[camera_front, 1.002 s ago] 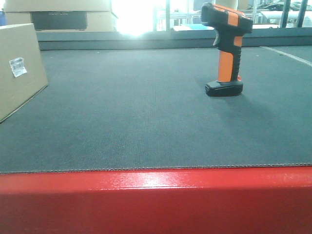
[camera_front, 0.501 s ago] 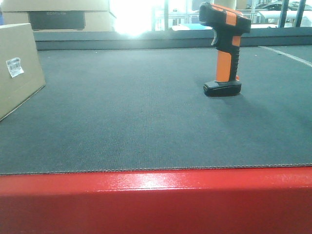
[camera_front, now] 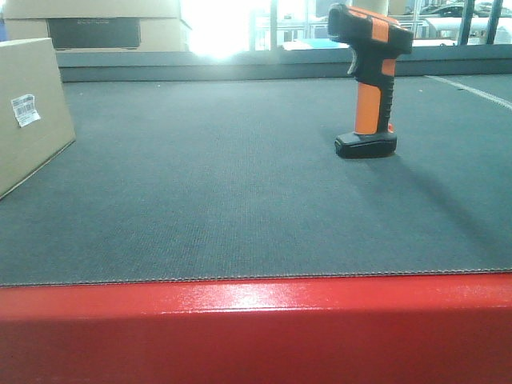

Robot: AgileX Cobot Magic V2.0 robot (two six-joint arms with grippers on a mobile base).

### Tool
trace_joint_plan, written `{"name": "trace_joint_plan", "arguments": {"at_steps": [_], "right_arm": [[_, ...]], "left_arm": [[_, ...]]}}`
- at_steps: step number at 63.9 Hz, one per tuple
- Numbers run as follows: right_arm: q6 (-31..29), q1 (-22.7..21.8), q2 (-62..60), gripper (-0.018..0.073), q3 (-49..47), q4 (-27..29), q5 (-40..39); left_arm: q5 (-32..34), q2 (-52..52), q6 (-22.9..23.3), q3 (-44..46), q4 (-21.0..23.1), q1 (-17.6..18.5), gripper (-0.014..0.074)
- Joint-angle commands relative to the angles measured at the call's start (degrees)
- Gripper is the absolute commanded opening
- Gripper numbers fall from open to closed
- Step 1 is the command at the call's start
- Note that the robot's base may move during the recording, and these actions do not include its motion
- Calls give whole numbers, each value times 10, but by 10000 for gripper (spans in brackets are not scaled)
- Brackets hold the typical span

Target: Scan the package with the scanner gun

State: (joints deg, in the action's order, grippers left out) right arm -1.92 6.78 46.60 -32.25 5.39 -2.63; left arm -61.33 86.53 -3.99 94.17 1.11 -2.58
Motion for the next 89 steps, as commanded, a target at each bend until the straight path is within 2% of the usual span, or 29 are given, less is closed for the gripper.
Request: {"name": "trace_joint_plan", "arguments": {"at_steps": [1,16,52,57,62,66,70,75,81,89], "right_arm": [[0,0,1,569,-4,0,-17],[0,0,1,569,-4,0,-17],[0,0,1,569,-4,0,-11],[0,0,1,569,-4,0,-11],[0,0,1,569,-4,0,-11],[0,0,1,569,-4,0,-11],[0,0,1,569,-4,0,-11],[0,0,1,569,-4,0,-11],[0,0,1,569,-4,0,-11],[0,0,1,569,-4,0,-17]], "left_arm": [[-30,50,-11,53,-5,-10,582],[-67,164,-21,150,-35,-18,582],[-53,262,-29,155,-29,-18,582],[-55,264,-29,155,-29,-18,561],[-55,264,-29,155,-29,-18,475],[-56,264,-29,155,-29,-18,339],[-58,264,-29,155,-29,-18,160],[-59,263,-29,155,-29,-18,-106],[-80,261,-29,157,-26,-18,-111],[-86,240,-29,157,11,-18,-111]]}}
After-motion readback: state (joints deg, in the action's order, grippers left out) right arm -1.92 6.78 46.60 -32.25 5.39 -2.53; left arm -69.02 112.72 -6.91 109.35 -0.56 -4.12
